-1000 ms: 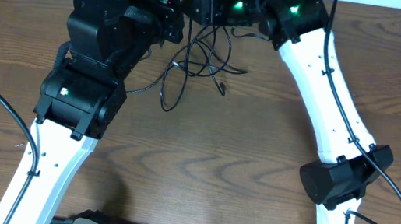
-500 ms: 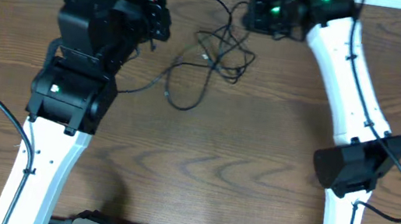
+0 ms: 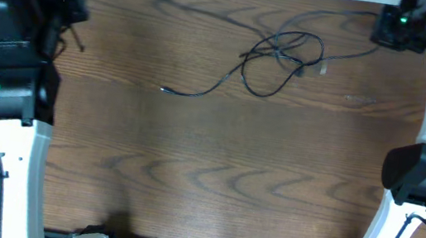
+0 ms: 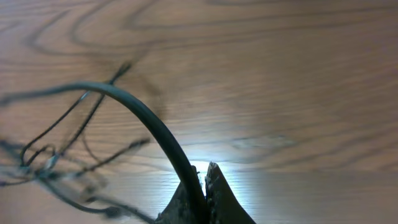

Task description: Untangle cables

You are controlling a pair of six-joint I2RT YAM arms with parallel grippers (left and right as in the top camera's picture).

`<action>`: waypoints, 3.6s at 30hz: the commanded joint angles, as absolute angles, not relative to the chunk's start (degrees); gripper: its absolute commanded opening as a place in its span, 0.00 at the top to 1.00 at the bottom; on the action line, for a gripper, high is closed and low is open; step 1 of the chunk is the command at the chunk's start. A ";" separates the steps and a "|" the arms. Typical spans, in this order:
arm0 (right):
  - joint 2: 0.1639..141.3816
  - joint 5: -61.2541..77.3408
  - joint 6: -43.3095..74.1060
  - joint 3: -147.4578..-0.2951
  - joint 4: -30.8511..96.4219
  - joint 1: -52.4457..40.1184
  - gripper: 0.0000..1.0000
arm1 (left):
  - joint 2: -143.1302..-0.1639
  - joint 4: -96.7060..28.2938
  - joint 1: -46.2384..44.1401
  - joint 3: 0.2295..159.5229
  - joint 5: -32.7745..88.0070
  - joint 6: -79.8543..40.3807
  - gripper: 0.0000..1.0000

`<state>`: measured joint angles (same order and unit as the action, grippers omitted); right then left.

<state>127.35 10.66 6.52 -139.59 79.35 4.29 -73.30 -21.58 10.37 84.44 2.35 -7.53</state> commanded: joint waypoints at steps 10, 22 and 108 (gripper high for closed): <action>127.63 6.66 1.58 -139.59 78.13 14.94 0.99 | -73.21 -28.29 30.06 84.73 -0.12 -5.39 0.93; 127.63 11.38 5.50 -139.59 73.91 24.40 0.99 | -80.36 -28.93 33.89 84.73 -4.12 -4.58 0.92; 109.01 27.68 12.75 -144.31 76.75 -6.90 0.99 | -116.14 14.22 -35.33 84.60 30.87 -53.19 0.64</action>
<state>109.19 29.52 13.72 -144.24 76.69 -6.13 -116.05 14.94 -35.27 84.14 31.00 -52.66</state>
